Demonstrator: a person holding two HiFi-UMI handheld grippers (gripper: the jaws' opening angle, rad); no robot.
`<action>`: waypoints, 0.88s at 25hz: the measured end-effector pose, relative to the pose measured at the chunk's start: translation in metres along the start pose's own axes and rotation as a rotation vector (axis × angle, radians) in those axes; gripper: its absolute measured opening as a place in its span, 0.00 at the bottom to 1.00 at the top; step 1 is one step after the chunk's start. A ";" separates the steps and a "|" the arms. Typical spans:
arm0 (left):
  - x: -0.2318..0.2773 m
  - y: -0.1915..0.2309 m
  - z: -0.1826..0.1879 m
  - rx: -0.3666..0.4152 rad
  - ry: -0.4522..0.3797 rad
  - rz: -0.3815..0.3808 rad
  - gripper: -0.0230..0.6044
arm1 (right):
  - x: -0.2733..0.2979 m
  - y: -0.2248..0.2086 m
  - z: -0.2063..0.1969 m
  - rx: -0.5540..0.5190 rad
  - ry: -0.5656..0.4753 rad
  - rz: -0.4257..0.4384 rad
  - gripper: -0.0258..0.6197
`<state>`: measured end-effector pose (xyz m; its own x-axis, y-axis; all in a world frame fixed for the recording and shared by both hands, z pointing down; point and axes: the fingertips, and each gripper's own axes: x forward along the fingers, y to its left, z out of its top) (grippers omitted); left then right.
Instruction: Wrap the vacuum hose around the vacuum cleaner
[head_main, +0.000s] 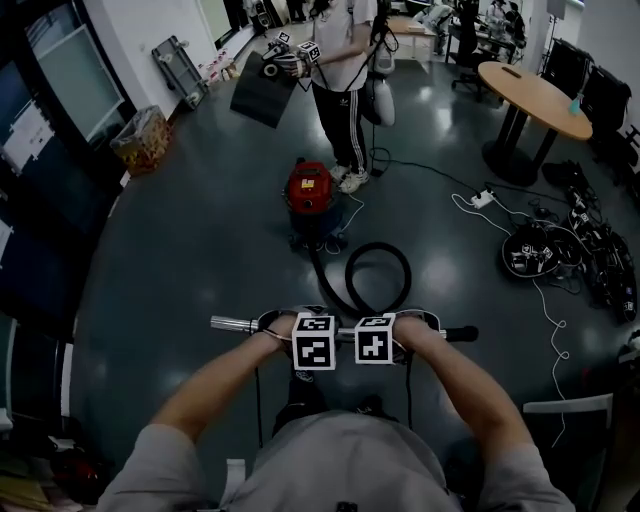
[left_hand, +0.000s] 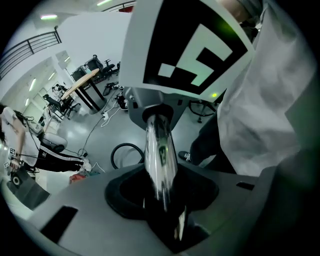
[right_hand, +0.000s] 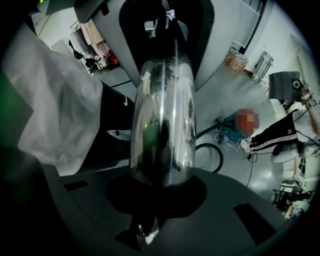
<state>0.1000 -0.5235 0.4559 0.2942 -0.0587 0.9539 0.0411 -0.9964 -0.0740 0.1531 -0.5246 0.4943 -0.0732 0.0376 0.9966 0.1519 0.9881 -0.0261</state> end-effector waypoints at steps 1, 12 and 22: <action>0.002 0.003 0.002 -0.005 -0.007 -0.001 0.29 | 0.000 -0.004 -0.004 0.001 0.009 -0.017 0.14; 0.015 0.078 -0.004 -0.068 -0.068 -0.020 0.29 | -0.033 -0.100 -0.035 0.100 -0.036 -0.362 0.34; 0.018 0.163 -0.054 -0.131 -0.150 -0.050 0.29 | -0.081 -0.183 -0.048 0.318 0.006 -0.571 0.37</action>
<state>0.0603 -0.6901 0.4764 0.4340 -0.0089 0.9009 -0.0627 -0.9978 0.0204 0.1787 -0.7156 0.4223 -0.0501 -0.5058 0.8612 -0.2082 0.8486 0.4863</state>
